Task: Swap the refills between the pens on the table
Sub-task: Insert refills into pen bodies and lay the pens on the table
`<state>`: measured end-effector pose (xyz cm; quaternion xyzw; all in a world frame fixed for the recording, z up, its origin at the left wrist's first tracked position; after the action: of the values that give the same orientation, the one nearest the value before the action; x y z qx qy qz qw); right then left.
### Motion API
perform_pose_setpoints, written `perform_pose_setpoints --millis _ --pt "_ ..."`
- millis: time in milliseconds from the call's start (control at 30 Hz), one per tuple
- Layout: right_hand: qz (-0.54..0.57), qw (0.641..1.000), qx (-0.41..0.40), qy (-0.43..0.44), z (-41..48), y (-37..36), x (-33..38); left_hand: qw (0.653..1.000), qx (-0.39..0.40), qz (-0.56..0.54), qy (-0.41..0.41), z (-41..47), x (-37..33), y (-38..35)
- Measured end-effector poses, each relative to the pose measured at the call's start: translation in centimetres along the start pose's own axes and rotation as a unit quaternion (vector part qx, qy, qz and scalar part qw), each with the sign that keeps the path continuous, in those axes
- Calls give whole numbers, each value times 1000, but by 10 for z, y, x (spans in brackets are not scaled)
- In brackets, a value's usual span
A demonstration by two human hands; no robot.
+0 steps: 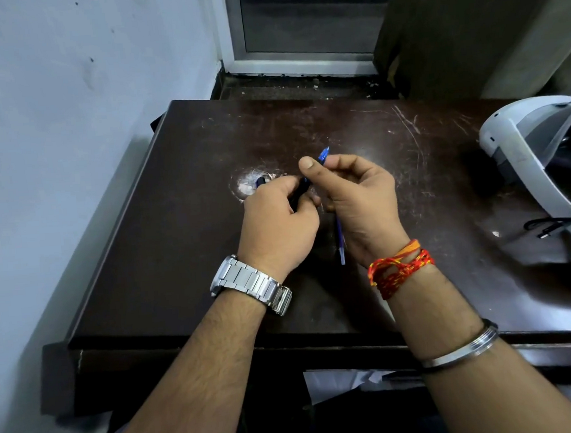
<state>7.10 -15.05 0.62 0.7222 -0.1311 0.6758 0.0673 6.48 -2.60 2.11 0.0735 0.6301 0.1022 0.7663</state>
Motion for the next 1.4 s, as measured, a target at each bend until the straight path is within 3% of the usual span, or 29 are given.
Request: perform_pose_setpoints --millis 667,867,1000,1133,1267,1400 --pt "10 999 36 -20 0 -3 -2 1000 4 23 -11 -2 -7 -1" --pt "-9 1000 -28 8 -2 3 -1 999 0 51 -13 -2 -7 0" --pt "-9 1000 17 -6 -1 -3 -1 999 -7 37 -19 -1 -8 2" --pt "-3 1000 -17 1 0 3 -1 999 -14 42 -18 -2 -9 1" --pt "-2 1000 18 -11 -2 -4 -1 999 -9 40 -21 -2 -9 1" --pt "-12 1000 -23 4 -2 1 -1 998 -15 62 -27 -3 -11 1"
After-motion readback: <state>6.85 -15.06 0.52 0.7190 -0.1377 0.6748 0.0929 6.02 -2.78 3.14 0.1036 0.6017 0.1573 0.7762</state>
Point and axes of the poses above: each hand's wrist, its own z-axis towards the middle knuckle, its own y-axis out of the back of the hand, x = y × z, the point moved 6 cm from there along z, towards the middle knuckle, and after that the axes turned 15 degrees about -z, right-handed, at the moved point
